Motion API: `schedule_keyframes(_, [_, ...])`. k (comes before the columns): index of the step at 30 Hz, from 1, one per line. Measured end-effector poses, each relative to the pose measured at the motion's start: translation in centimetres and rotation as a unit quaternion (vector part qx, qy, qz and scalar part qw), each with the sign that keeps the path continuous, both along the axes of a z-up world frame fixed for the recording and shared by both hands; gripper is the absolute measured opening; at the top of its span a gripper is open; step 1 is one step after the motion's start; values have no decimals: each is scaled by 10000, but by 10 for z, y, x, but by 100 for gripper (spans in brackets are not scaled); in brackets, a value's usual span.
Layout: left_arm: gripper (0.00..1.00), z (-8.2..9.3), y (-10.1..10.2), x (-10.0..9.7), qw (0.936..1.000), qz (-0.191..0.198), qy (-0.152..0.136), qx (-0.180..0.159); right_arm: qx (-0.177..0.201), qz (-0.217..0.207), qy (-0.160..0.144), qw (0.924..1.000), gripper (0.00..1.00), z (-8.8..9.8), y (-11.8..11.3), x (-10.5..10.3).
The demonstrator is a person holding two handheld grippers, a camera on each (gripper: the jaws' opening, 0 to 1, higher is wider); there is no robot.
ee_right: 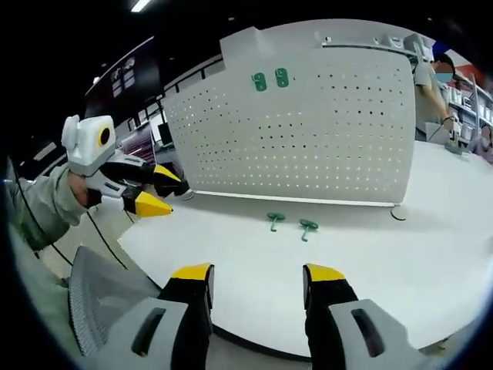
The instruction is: Insert the hook assembly into the mounting plate slot until the hook locks in place.
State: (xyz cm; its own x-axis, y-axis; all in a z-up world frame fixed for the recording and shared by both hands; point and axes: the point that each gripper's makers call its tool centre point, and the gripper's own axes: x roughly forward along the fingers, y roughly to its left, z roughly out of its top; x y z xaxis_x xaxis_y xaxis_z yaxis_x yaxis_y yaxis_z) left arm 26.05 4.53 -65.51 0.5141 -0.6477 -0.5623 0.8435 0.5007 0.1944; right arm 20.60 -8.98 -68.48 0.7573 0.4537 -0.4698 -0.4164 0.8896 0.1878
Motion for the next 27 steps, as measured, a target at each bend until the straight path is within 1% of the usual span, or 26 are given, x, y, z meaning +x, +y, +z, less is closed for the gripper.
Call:
schedule_keyframes(3, [36, -4, -6, 8, 9997, -205, -24, 140, 2, -22, 10, 10000, 45, 0, -1, 0])
schedule_keyframes(5, [36, -6, -8, 10, 9995, -257, -20, 166, 6, -23, 14, 10000, 45, 0, 0, -1])
schedule_keyframes(7, [36, -11, -13, 16, 9988, -421, -5, 261, 37, -52, 41, 10000, 45, 0, 0, -1])
schedule_keyframes(11, [36, -20, -16, 28, 9981, -505, 56, 340, 41, -92, 52, 9999, 45, -1, -2, -1])
schedule_keyframes(16, [36, -31, -19, 46, 9974, -575, 74, 440, 55, -162, 89, 9998, 45, -2, -4, -1])
schedule_keyframes(22, [36, -42, -23, 60, 9959, -697, 110, 569, 81, -219, 99, 9997, 45, -1, -4, 1])
schedule_keyframes(27, [35, -54, -27, 76, 9946, -771, 128, 690, 79, -279, 143, 9995, 44, -3, -6, 2])
